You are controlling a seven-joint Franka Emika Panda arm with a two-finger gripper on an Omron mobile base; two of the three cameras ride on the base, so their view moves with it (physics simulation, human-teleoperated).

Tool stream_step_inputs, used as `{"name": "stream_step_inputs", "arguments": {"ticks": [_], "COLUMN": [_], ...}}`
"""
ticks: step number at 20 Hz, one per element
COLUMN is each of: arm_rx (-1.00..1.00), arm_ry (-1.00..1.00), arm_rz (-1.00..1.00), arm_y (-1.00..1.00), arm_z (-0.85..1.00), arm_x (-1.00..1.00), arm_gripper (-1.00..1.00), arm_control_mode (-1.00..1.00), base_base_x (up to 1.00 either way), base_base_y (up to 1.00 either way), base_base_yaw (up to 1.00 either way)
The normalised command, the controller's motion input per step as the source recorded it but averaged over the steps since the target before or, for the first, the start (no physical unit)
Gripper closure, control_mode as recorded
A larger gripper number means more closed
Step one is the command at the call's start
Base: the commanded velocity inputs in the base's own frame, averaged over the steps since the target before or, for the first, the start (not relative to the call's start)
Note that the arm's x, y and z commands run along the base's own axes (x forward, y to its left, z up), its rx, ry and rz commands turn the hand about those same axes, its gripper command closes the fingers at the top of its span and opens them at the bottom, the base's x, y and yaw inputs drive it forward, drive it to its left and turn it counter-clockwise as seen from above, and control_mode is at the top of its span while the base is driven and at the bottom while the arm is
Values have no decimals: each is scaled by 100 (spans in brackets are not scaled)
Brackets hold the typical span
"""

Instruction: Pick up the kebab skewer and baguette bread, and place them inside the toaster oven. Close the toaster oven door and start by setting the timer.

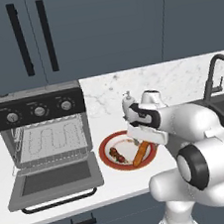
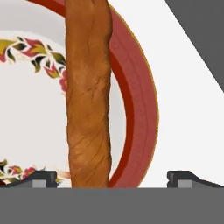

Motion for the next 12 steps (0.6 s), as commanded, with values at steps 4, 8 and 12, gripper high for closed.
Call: {"name": "stream_step_inputs", "arguments": {"ticks": [4, 8, 12], "arm_rx": [-3, -5, -4], "arm_ry": [0, 1, 1], "arm_rz": [-12, -10, -9], "arm_y": [5, 8, 1], "arm_z": [-13, -37, -26], "arm_x": [39, 12, 3], "arm_gripper": [-100, -100, -100], "arm_control_mode": [-100, -100, -100], "base_base_x": [0, 0, 0], "base_base_y": [0, 0, 0], "base_base_yaw": [0, 0, 0]}}
